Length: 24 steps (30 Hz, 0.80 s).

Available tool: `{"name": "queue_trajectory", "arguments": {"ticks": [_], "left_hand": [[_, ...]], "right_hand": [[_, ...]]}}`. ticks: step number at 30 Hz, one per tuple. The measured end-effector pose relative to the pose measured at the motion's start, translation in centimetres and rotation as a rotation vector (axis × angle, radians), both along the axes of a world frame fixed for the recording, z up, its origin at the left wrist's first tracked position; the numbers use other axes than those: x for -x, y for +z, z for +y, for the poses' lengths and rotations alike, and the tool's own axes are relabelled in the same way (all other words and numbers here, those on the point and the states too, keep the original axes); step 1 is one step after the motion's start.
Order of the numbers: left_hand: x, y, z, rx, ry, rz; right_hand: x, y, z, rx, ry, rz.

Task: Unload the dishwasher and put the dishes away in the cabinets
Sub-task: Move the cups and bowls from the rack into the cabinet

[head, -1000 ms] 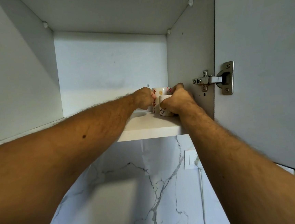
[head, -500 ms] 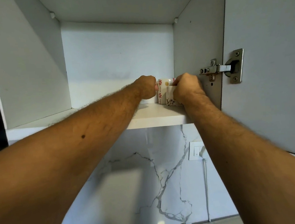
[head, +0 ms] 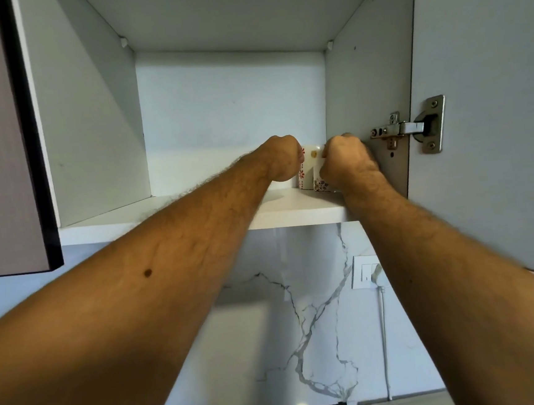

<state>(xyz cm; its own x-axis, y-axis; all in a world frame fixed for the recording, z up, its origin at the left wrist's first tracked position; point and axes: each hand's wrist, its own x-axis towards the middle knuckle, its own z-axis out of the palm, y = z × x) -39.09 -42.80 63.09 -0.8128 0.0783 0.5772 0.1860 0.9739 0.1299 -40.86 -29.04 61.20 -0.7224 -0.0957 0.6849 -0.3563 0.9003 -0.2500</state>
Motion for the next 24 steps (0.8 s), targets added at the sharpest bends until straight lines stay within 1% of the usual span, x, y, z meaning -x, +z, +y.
{"name": "queue_trajectory", "arguments": {"ticks": [4, 10, 15, 18, 20, 22, 24], "left_hand": [[-1.1, -0.7, 0.4, 0.004, 0.065, -0.011], [-1.7, -2.9, -1.6, -0.015, 0.184, -0.038], [-2.5, -3.1, -1.3, -0.057, 0.171, -0.013], [-3.1, -3.4, -0.8, -0.048, 0.207, -0.032], [-3.6, -3.3, -0.6, -0.053, 0.263, 0.002], [-4.1, -3.1, -0.5, -0.073, 0.304, 0.053], [-4.5, -2.9, -0.2, -0.09, 0.306, 0.107]], "right_hand": [[-0.3, -0.1, 0.2, 0.013, -0.009, -0.02], [-0.3, 0.0, 0.3, 0.016, -0.008, -0.056], [-0.5, 0.0, 0.2, 0.031, -0.011, -0.07], [-0.9, -0.1, -0.1, 0.135, 0.04, -0.036], [-1.4, 0.0, -0.4, 0.172, 0.069, 0.047], [-2.0, 0.1, -0.6, 0.11, 0.035, 0.083], [-2.7, -0.2, -0.7, 0.04, 0.014, 0.044]]}}
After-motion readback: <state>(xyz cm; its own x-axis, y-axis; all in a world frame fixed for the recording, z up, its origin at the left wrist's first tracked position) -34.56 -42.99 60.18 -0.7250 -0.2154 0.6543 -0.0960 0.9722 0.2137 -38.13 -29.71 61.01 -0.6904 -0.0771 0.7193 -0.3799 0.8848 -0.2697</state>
